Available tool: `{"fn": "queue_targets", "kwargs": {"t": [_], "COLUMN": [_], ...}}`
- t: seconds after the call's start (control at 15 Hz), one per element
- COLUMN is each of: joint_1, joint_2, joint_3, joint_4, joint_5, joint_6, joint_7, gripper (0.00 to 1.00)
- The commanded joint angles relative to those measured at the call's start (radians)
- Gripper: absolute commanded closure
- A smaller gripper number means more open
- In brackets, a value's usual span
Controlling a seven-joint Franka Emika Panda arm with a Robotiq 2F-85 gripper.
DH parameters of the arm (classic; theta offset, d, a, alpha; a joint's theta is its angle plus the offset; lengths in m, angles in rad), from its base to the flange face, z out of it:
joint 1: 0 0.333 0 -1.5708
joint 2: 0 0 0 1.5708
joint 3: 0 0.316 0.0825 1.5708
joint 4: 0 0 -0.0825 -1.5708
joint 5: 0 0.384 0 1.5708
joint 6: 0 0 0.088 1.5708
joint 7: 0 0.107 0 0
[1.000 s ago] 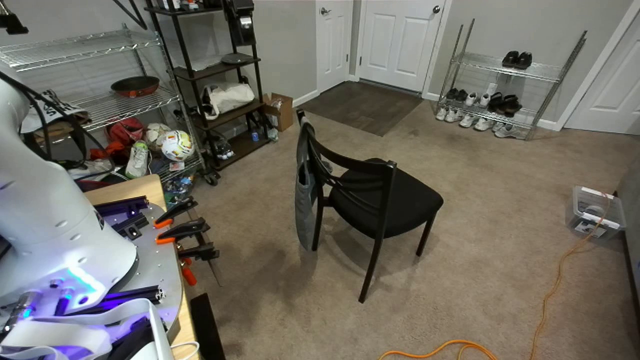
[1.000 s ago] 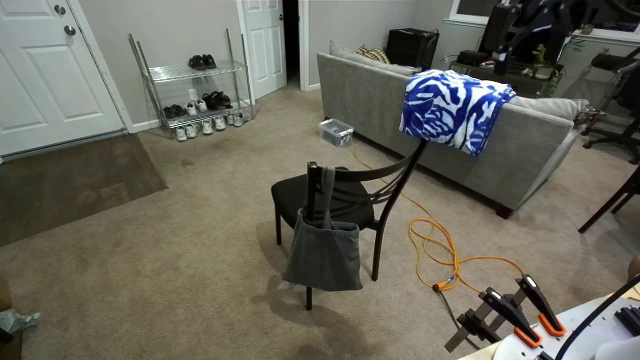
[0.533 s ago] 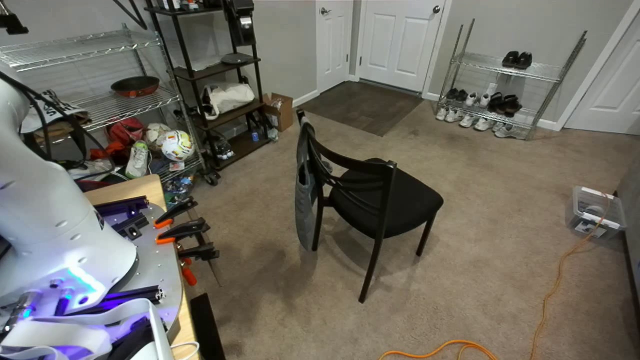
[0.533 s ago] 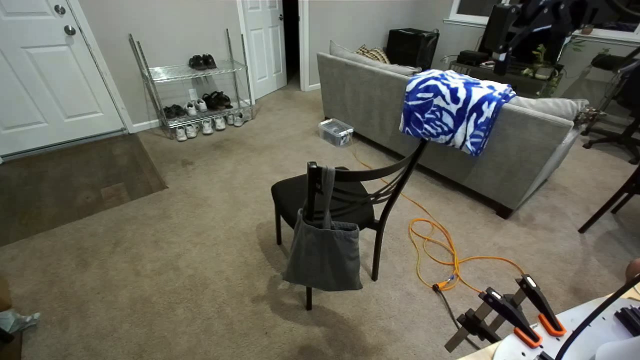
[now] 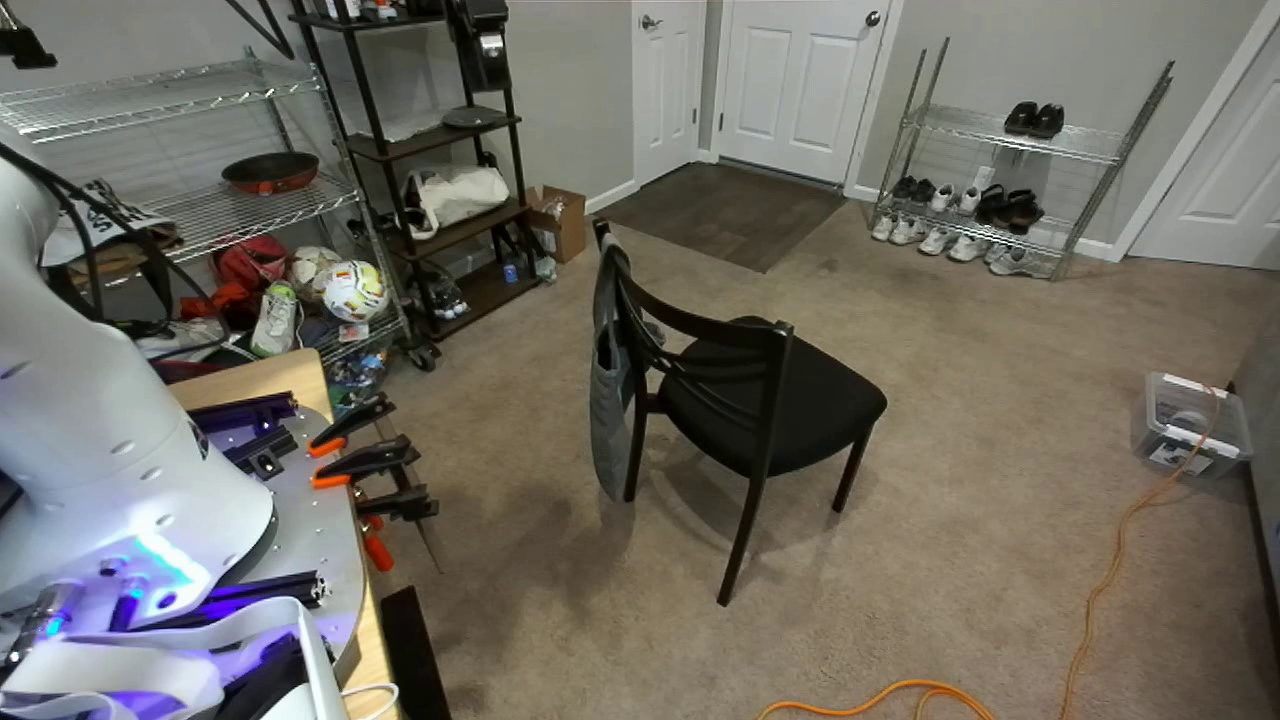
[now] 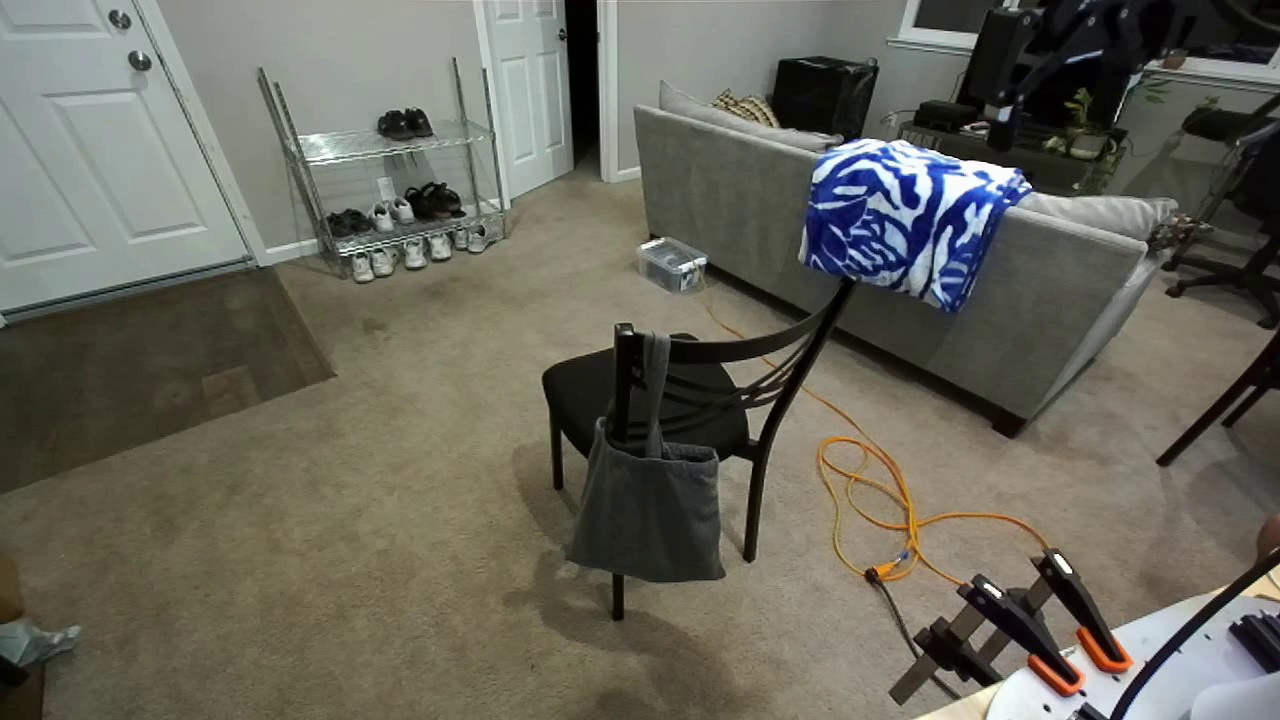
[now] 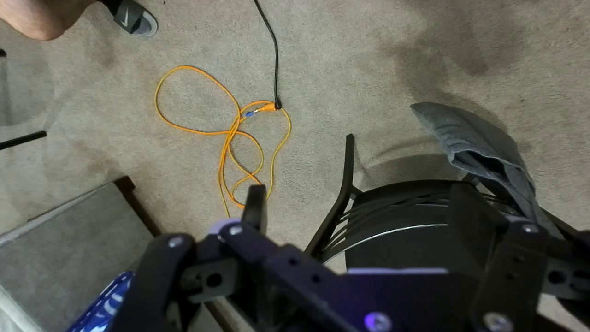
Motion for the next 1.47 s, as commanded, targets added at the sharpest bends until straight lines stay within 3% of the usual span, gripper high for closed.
{"fn": "queue_targets", "kwargs": {"t": [0.0, 0.27, 0.53, 0.93, 1.2, 1.27, 1.4], "joint_1": [0.021, 0.019, 0.024, 0.107, 0.177, 0.175, 0.186], "joint_2": [-0.004, 0.115, 0.246, 0.413, 0.489, 0.455, 0.47], "joint_3": [-0.01, -0.006, 0.009, 0.042, 0.044, 0.035, 0.035], "joint_4": [-0.022, 0.08, 0.205, 0.367, 0.434, 0.404, 0.415], "joint_5": [-0.02, -0.086, -0.249, -0.448, -0.456, -0.443, -0.442], "joint_6": [0.021, 0.086, 0.142, 0.167, 0.222, 0.19, 0.191], "joint_7": [0.017, -0.037, -0.094, -0.16, -0.271, -0.198, -0.199], "gripper": [0.0, 0.0, 0.0, 0.0, 0.0, 0.0, 0.0]}}
